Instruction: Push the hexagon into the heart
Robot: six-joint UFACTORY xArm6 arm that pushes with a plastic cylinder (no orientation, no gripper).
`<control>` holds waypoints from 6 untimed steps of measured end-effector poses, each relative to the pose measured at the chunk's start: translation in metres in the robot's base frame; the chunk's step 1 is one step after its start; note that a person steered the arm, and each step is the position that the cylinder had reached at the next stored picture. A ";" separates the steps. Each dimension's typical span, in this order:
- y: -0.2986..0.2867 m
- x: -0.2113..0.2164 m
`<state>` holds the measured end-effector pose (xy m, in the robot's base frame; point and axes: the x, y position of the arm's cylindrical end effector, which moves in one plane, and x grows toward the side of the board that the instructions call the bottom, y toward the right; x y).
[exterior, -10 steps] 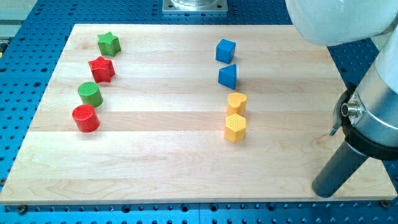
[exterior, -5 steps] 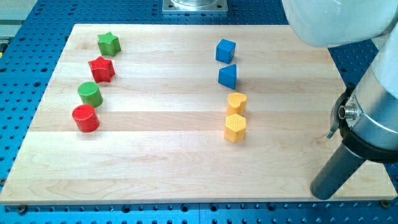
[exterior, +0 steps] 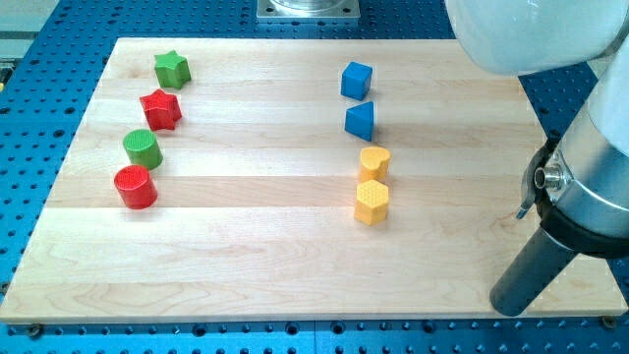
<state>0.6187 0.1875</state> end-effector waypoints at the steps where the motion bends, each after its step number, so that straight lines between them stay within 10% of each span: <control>1: -0.025 0.000; 2: -0.120 0.000; 6: -0.130 -0.001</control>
<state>0.6181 0.0573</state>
